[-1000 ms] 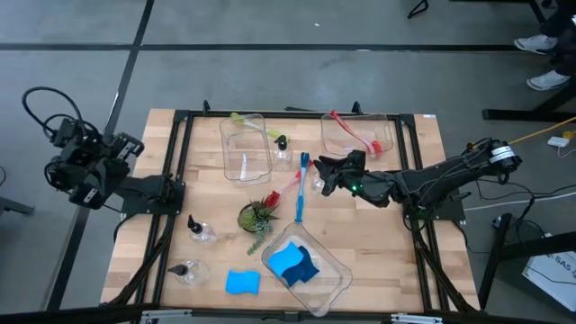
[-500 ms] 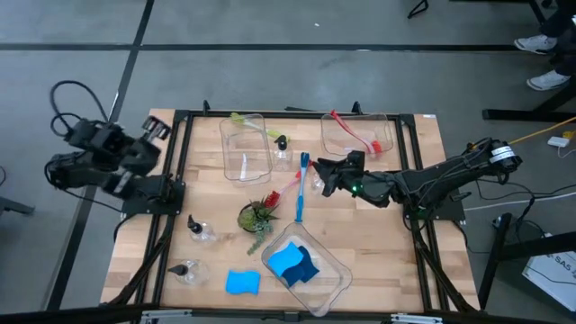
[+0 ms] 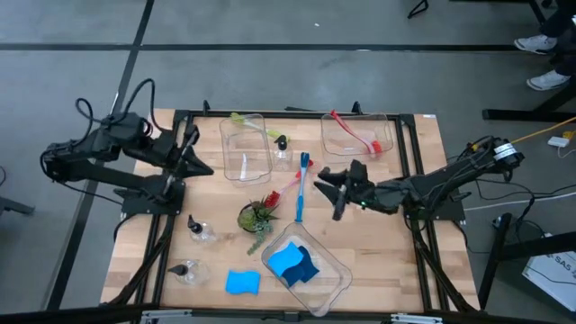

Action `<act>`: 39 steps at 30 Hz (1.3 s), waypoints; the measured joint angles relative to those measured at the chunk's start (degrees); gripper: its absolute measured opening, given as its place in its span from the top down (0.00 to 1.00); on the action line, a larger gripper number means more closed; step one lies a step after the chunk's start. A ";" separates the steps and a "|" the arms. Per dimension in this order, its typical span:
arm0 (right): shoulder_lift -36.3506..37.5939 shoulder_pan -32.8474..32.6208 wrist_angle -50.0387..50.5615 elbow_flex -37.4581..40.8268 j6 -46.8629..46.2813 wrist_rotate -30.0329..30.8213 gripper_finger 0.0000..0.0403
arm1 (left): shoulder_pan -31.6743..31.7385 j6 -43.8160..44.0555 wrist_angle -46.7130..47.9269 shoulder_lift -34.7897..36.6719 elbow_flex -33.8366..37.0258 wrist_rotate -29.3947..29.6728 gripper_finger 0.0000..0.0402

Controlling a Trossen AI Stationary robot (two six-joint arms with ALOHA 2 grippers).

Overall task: Pick & Place Kitchen Sink Supplies
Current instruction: Put the transparent soap dispenser into the top left transparent bin

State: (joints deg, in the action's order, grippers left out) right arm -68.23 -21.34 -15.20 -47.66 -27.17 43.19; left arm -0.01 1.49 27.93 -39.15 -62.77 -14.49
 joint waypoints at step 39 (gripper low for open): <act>55.73 -2.21 -27.88 47.39 32.22 -10.18 0.63 | 19.78 8.44 13.72 -17.90 -4.93 -4.65 0.99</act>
State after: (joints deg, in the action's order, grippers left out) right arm -12.50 -23.55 -43.07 -0.27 5.05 33.01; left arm 19.77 9.93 41.65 -57.06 -67.70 -19.14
